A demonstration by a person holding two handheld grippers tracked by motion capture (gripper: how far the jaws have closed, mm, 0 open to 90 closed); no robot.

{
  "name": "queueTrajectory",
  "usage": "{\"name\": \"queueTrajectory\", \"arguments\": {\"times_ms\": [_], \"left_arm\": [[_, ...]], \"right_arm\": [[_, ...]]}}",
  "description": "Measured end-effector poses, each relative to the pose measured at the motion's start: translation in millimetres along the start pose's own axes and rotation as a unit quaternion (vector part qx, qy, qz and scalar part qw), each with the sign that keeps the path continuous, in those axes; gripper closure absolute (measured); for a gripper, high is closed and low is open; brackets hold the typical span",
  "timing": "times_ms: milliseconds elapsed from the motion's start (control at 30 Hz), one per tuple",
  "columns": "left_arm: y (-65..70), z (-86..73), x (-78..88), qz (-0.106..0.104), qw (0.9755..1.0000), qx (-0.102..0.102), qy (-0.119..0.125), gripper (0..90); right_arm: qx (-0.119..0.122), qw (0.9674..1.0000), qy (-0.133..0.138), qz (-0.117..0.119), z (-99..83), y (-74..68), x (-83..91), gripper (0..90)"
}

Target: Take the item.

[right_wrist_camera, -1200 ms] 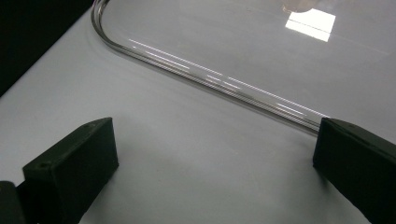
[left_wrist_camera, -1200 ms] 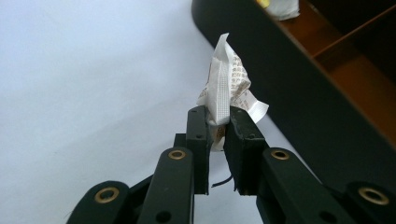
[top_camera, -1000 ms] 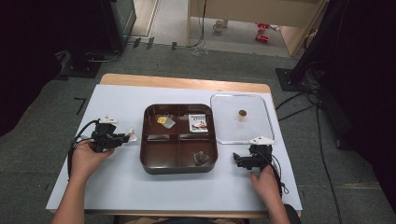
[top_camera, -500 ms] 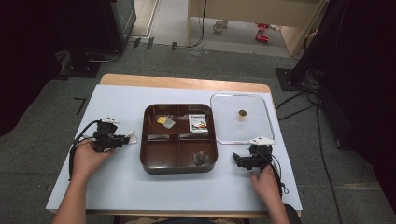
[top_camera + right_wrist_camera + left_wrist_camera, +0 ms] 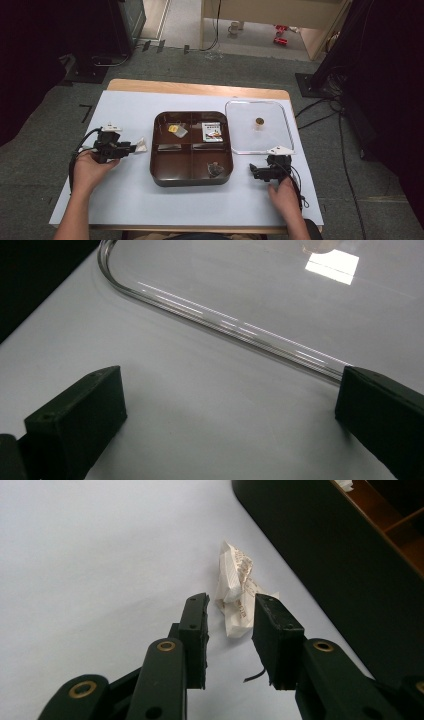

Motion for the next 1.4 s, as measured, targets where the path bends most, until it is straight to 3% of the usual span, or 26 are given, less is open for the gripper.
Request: {"name": "queueTrajectory", "arguments": {"times_ms": [900,1033,1400], "left_arm": [[-31.4,-17.1,17.4,0.037,0.9989,0.03,0.005,64.5],[-38.7,-22.3,17.9,0.053,0.9983,0.025,0.001,63.1],[-51.5,-30.3,18.7,0.071,0.9972,0.025,-0.001,60.8]], "right_arm": [[-0.001,1.0,0.0,0.001,0.2,0.5,-0.2,0.0],[-0.001,1.0,0.0,0.001,0.3,0.5,-0.2,0.0],[-0.002,1.0,-0.001,0.002,0.2,0.3,-0.3,0.0]]}}
Point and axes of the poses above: each handheld gripper's, and its own axes: x roughly backward along the jaws, z roughly out of its top, y roughly to its right, the point moved 8 cm from there along -x, roughly forward along the jaws, and after that the axes turned 7 degrees about z, right-handed, at the moved point
